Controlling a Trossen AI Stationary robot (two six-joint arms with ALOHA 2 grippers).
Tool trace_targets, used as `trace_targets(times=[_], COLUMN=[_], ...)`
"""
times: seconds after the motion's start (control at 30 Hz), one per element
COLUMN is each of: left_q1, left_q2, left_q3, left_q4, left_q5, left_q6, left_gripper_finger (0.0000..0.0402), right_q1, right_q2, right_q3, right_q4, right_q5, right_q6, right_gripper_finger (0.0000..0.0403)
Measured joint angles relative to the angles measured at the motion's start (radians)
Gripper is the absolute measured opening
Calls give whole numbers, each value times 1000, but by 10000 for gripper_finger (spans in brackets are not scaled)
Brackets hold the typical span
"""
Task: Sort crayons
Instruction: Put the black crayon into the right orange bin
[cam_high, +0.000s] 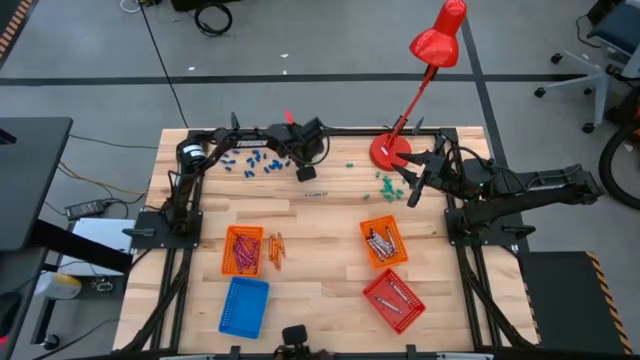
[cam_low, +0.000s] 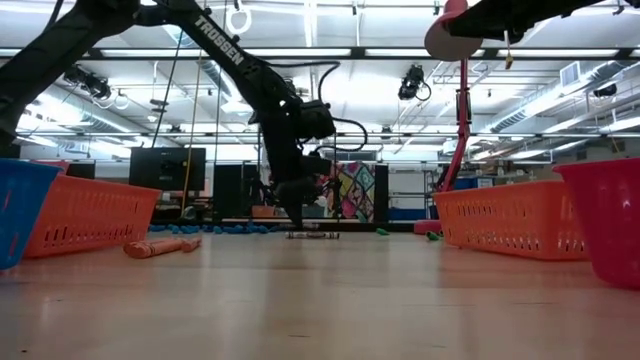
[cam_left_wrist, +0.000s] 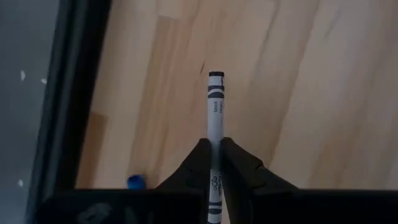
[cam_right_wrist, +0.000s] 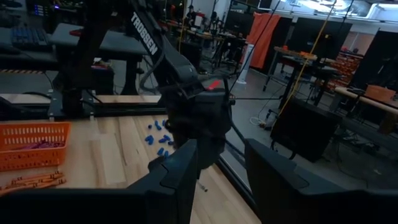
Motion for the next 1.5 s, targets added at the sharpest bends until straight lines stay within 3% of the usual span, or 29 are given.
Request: trace_targets(times=[0.33, 0.77, 0.93, 1.23, 1.5], left_q1=[-60, -290, -390, -521, -578], left_q2=[-36, -36, -36, -37, 1], left_q3=[3, 4, 4, 4, 7], left_q4=[13, 215, 325, 519, 650], left_q5=[-4, -16, -106, -109, 12], left_q6=[6, 114, 231, 466, 581], left_gripper_finger=[29, 29, 30, 30, 30], right_q1=[-3, -12, -12, -12, -12], right_q2=[0, 0, 0, 0, 0], right_q3=[0, 0, 0, 0, 0], right_q4=[0, -6, -6, -6, -3], right_q5=[3, 7, 8, 8, 8], right_q6=[-3, 0, 0, 0, 4], right_gripper_finger=[139, 139, 139, 139, 139])
